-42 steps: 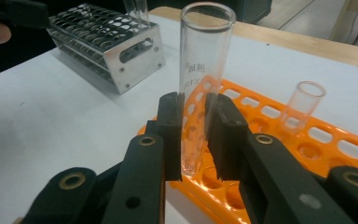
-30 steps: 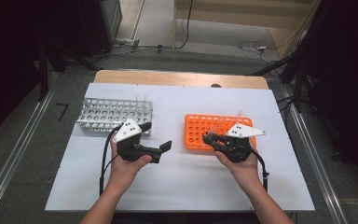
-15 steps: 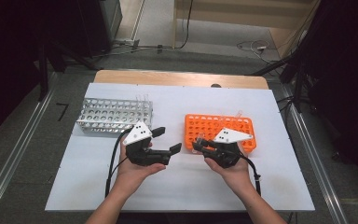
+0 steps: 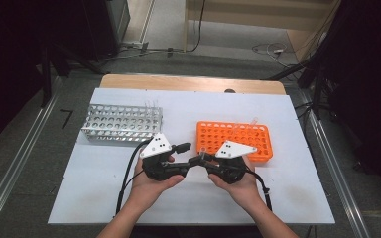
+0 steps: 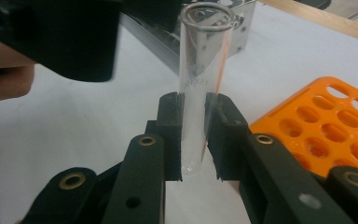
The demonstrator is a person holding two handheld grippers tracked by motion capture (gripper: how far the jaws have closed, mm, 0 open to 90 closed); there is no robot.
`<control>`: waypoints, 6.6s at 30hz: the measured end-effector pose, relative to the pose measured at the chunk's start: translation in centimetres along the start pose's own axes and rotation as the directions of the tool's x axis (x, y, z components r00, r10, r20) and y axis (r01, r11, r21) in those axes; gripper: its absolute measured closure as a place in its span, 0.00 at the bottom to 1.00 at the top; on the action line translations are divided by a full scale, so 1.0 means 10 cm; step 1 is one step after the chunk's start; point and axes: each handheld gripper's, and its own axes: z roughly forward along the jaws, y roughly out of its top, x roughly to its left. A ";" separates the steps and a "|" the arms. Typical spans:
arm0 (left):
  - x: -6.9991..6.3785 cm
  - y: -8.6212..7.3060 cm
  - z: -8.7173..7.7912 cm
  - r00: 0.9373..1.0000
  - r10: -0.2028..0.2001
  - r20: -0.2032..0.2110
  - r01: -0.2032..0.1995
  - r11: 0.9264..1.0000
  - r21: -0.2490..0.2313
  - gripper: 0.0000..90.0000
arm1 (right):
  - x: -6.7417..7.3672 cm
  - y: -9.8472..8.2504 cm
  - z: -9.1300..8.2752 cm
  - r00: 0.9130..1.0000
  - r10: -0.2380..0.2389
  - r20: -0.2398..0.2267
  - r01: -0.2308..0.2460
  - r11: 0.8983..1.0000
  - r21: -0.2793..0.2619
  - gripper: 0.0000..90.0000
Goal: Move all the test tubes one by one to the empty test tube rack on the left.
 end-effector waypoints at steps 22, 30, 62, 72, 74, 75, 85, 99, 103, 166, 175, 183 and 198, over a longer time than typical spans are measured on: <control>-0.06 -0.03 0.04 0.997 0.076 -0.013 -0.076 0.997 0.022 0.83 | 0.16 0.03 0.05 0.998 -0.045 -0.038 0.045 0.999 0.017 0.82; -0.07 -0.04 0.05 0.996 0.087 -0.019 -0.086 0.996 0.027 0.83 | 0.16 0.03 0.05 0.998 -0.045 -0.037 0.045 0.999 0.020 0.82; 0.15 -0.01 -0.09 0.995 0.044 -0.086 -0.045 0.999 -0.002 0.85 | -0.19 -0.09 -0.25 0.998 0.055 -0.032 -0.056 0.998 -0.041 0.01; 0.32 0.06 -0.22 0.989 0.042 -0.144 -0.044 0.999 -0.016 0.85 | -0.43 -0.24 -0.47 0.998 0.069 0.001 -0.069 0.994 -0.083 0.00; 0.37 0.07 -0.25 0.987 0.041 -0.158 -0.044 0.999 -0.016 0.85 | -0.50 -0.27 -0.51 0.997 0.075 0.014 -0.074 0.993 -0.091 0.00; 0.39 0.07 -0.27 0.986 0.037 -0.164 -0.041 0.999 -0.017 0.85 | -0.53 -0.28 -0.53 0.996 0.082 0.019 -0.080 0.992 -0.097 0.00; 0.61 0.14 -0.43 0.972 0.022 -0.233 -0.031 0.999 -0.035 0.85 | -0.78 -0.41 -0.70 0.989 0.132 0.060 -0.123 0.984 -0.129 0.00; 0.91 0.26 -0.59 0.949 0.012 -0.315 -0.029 0.998 -0.049 0.85 | -1.00 -0.56 -0.81 0.980 0.168 0.103 -0.152 0.978 -0.144 0.00; 1.02 0.30 -0.62 0.942 -0.003 -0.336 -0.018 0.998 -0.058 0.85 | -1.01 -0.58 -0.81 0.980 0.173 0.103 -0.157 0.977 -0.146 0.00; 1.91 0.27 -0.25 0.836 -0.119 -0.536 0.103 0.993 -0.061 0.85 | -1.05 -0.62 -0.82 0.974 0.195 0.113 -0.178 0.973 -0.146 0.00; 1.91 0.24 -0.22 0.834 -0.112 -0.540 0.101 0.994 -0.050 0.85 | -1.05 -0.62 -0.81 0.975 0.191 0.115 -0.174 0.974 -0.143 0.00; 1.91 0.20 -0.17 0.830 -0.090 -0.550 0.109 0.994 0.002 0.85 | -1.05 -0.62 -0.81 0.975 0.191 0.115 -0.174 0.974 -0.142 0.00; 1.91 0.18 -0.17 0.807 -0.138 -0.574 0.186 0.982 0.026 0.72 | -1.04 -0.62 -0.79 0.974 0.192 0.123 -0.176 0.976 -0.132 0.00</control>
